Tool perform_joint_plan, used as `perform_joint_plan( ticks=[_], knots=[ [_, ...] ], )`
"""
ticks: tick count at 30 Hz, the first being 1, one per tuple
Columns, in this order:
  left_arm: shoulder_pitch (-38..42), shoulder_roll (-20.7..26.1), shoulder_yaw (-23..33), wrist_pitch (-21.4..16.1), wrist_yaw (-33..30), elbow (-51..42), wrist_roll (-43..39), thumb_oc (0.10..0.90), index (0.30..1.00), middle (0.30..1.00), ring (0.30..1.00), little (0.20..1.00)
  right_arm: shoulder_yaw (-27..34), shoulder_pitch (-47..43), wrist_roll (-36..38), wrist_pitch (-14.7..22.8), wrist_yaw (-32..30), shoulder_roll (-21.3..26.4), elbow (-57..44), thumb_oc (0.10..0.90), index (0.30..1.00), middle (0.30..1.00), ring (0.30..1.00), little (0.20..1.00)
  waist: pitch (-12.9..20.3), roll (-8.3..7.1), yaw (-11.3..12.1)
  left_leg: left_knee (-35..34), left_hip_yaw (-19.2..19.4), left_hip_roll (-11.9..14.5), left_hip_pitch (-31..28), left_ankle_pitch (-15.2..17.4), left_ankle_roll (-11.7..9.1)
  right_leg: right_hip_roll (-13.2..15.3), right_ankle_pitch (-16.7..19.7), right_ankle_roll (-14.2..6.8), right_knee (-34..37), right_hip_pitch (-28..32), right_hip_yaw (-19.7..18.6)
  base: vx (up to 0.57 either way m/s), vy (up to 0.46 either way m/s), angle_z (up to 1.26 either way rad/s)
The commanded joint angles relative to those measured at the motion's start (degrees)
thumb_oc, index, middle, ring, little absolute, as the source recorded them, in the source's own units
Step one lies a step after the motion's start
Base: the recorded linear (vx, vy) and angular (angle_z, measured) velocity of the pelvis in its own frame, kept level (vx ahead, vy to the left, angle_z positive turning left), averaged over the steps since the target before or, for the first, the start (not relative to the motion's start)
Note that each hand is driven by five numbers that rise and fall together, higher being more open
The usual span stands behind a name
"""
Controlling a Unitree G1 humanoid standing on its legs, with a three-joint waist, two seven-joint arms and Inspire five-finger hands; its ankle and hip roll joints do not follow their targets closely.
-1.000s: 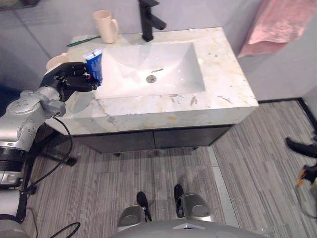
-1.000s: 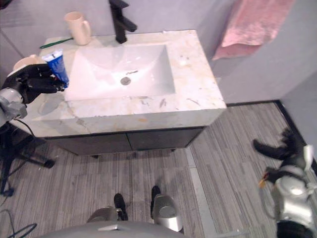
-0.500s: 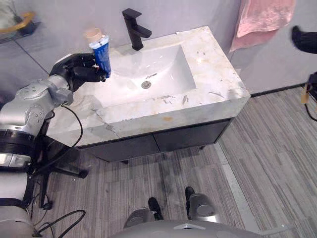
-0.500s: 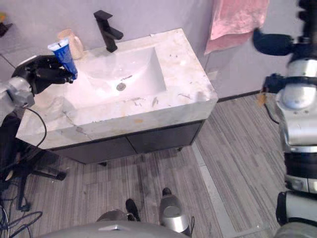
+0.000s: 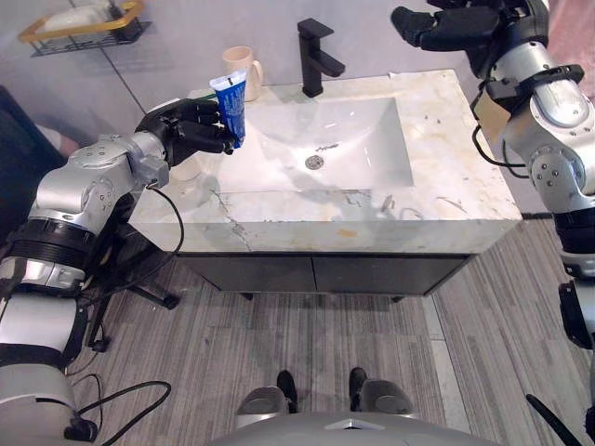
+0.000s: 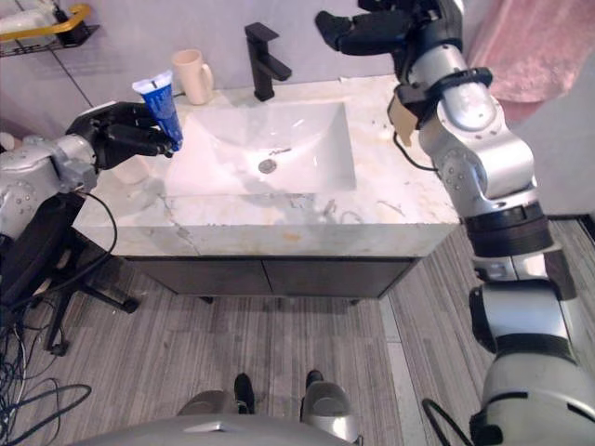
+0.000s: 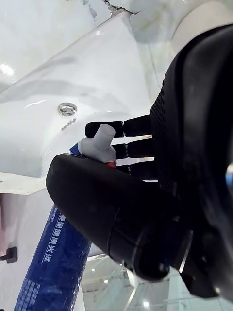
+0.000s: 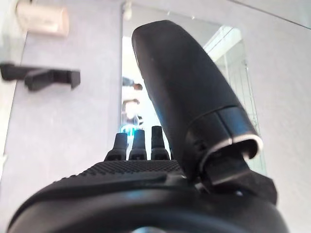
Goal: Organize the bathroom.
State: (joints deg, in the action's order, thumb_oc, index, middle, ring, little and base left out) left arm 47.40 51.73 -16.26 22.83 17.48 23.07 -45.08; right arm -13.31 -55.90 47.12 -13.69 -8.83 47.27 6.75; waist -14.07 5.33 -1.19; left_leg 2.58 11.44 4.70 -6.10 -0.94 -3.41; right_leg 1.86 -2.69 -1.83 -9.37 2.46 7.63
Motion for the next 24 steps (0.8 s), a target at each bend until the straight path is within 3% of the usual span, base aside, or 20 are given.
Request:
perform_joint_plan(
  ticks=[1,3,7,12,14,15,18,24],
  knots=[
    [10.26,0.58,1.63,-4.85,0.46,2.14,-3.90,0.400,0.300,0.300,0.300,0.300,1.46,-5.07,13.14,-0.02,1.39,-1.65,0.53,0.800,0.900,0.900,0.900,0.900,10.64,-3.51,0.96,1.56,-2.63,0.22,4.14,-0.99,-2.81,0.40,-2.79,-1.49,4.86,4.49,2.57,0.03,-0.029,0.12],
    [10.98,-0.03,1.22,-4.39,0.48,2.13,-3.74,0.400,0.300,0.300,0.300,0.300,1.04,-4.46,17.36,-3.70,3.20,-3.87,0.16,0.800,0.900,0.900,0.900,0.900,11.07,-3.77,1.23,1.25,-3.02,0.03,3.86,-0.65,-2.66,0.37,-2.81,-1.56,5.07,4.67,2.77,0.02,-0.018,0.09],
    [12.06,-0.39,0.33,-3.02,0.50,1.66,-3.88,0.400,0.300,0.300,0.300,0.300,0.08,-2.55,19.64,-5.01,5.04,-6.93,-0.27,0.800,0.900,0.900,0.900,0.900,11.91,-3.98,1.68,0.50,-3.25,0.01,3.30,-0.81,-2.62,0.17,-2.53,-1.62,5.98,5.21,3.45,0.03,-0.009,0.07],
    [12.77,-0.79,-0.59,-2.13,0.63,1.70,-5.10,0.400,0.300,0.300,0.300,0.300,-1.34,-1.42,21.33,-9.68,7.66,-8.95,0.74,0.800,0.900,0.900,0.900,0.900,12.70,-4.21,2.19,-0.15,-3.76,0.07,2.88,-1.06,-2.54,-0.08,-2.45,-1.65,6.60,5.81,3.84,0.01,-0.003,0.04],
    [12.99,-1.10,-0.79,-2.01,0.63,1.93,-5.32,0.400,0.300,0.300,0.300,0.300,-1.99,-1.49,19.56,-8.65,9.36,-9.23,1.31,0.800,0.900,0.900,0.900,0.900,12.75,-4.29,2.27,-0.13,-3.88,0.07,2.89,-1.11,-2.53,-0.11,-2.46,-1.59,6.64,5.88,3.91,0.01,-0.003,0.08],
    [13.14,-1.39,-1.11,-1.83,1.02,2.31,-5.98,0.400,0.300,0.300,0.300,0.300,-3.13,-1.70,15.07,-6.09,13.92,-9.56,1.50,0.800,0.900,0.900,0.900,0.900,12.79,-4.36,2.43,0.05,-4.04,0.11,2.89,-1.09,-2.54,-0.09,-2.46,-1.60,6.65,5.99,4.06,0.00,-0.002,0.06],
    [13.21,-2.06,-1.45,-2.07,1.19,2.85,-6.30,0.400,0.300,0.300,0.300,0.300,-4.63,-3.07,9.10,-4.16,16.89,-9.35,1.83,0.800,0.900,0.900,0.900,0.900,12.92,-4.48,2.68,0.09,-4.27,0.11,2.86,-1.03,-2.57,-0.14,-2.42,-1.62,6.92,6.24,4.21,0.00,-0.001,0.02],
    [12.05,-2.73,-1.40,-2.63,2.15,3.99,-6.00,0.400,0.300,0.300,0.300,0.300,-6.32,-5.43,7.83,-0.86,20.63,-8.42,2.76,0.800,0.900,0.900,0.900,0.900,13.06,-4.50,2.78,-0.02,-4.67,0.09,2.73,-1.13,-2.46,-0.36,-2.36,-1.51,7.33,6.70,3.87,0.00,0.000,-0.02]
  ],
)
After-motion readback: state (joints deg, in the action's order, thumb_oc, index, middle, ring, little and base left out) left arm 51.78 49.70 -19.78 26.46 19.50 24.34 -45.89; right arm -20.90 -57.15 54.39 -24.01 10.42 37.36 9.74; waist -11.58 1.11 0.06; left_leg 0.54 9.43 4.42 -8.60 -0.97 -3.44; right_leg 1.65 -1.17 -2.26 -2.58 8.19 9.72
